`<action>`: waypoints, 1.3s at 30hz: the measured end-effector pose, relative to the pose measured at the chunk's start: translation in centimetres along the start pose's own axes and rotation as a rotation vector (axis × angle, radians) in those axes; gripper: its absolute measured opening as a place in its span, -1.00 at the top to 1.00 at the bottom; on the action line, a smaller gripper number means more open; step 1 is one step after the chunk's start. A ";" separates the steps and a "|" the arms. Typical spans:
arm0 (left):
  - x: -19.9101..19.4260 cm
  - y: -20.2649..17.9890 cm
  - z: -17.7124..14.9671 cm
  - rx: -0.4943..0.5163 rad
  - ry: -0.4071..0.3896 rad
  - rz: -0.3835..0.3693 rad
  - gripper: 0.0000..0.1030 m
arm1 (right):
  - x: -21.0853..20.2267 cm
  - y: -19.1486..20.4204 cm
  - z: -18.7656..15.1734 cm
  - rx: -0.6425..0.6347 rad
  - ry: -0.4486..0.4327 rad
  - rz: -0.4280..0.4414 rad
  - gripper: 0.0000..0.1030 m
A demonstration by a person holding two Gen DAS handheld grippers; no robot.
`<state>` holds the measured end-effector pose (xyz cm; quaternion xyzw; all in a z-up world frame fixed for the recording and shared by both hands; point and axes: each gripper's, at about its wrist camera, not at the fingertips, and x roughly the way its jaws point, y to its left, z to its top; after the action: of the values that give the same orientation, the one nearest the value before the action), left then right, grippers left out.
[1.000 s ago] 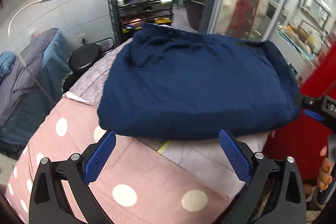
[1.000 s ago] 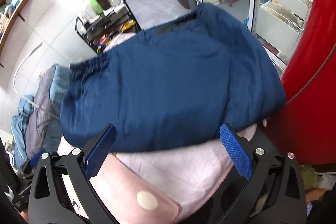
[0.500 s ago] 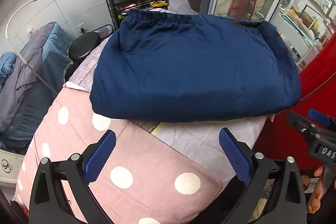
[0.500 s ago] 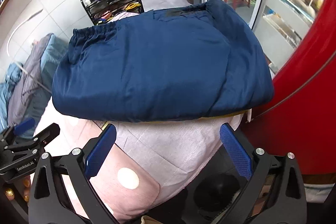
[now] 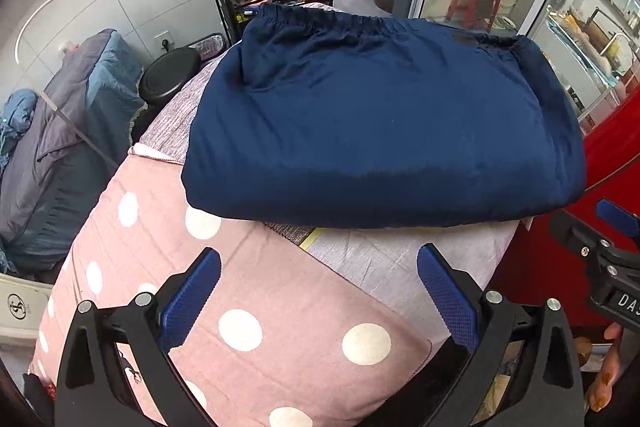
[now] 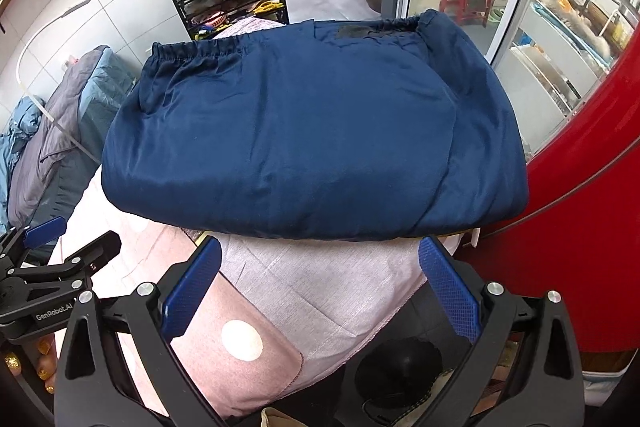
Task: Fold large clothes
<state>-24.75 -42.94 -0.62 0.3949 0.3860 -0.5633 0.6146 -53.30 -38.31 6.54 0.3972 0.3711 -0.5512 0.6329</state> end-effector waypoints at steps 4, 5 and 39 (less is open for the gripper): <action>0.3 -0.1 0.1 0.007 0.014 -0.007 -0.88 | 0.1 0.1 -0.1 -0.009 0.008 -0.003 -0.89; 0.5 -0.2 0.1 0.012 0.019 -0.004 -0.88 | 0.3 0.1 -0.1 -0.010 0.013 -0.004 -0.89; 1.7 0.4 0.2 0.026 0.042 0.062 -0.88 | 1.0 0.4 0.0 -0.011 0.033 -0.021 -0.89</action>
<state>-24.28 -43.79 -2.05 0.4263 0.3789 -0.5405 0.6185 -52.75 -38.64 5.69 0.3988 0.3886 -0.5490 0.6233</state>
